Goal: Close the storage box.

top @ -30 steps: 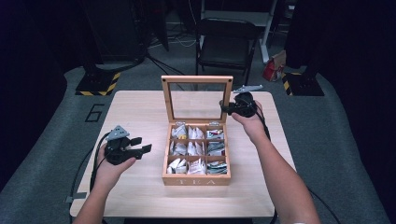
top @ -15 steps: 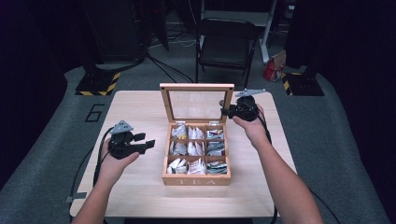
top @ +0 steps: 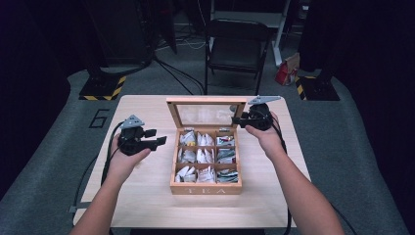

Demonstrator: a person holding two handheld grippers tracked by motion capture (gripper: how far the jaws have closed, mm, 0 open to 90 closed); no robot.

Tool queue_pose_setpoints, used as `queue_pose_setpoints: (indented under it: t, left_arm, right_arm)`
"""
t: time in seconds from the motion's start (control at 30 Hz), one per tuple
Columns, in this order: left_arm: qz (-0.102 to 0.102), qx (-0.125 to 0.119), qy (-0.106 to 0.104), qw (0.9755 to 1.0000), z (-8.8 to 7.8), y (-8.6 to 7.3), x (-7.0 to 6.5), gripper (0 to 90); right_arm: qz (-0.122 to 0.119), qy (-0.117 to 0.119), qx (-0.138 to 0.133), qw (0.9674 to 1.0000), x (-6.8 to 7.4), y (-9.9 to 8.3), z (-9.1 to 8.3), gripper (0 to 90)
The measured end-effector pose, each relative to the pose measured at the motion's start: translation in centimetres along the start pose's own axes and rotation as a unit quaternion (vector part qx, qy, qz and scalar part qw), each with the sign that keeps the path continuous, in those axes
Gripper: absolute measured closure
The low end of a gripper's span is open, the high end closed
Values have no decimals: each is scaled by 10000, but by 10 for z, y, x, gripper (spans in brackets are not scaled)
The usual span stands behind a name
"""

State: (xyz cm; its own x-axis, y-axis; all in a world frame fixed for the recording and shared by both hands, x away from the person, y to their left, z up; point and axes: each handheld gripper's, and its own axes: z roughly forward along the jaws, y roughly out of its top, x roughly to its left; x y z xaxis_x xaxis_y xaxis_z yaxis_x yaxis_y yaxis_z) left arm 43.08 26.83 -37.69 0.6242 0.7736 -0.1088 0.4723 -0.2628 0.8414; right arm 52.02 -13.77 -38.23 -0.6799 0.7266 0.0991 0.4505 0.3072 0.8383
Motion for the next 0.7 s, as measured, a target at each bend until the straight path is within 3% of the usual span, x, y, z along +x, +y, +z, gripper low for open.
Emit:
queue_pose_setpoints:
  t: [0.23,0.7]
  left_arm:
    - [27,-10,41,10000,6,14,3,437]
    - [213,-193,-6,9996,10,33,-10,438]
  right_arm:
    - [-36,-5,-69,10000,4,-5,-2,556]
    - [-144,-3,-133,9998,11,-13,-6,526]
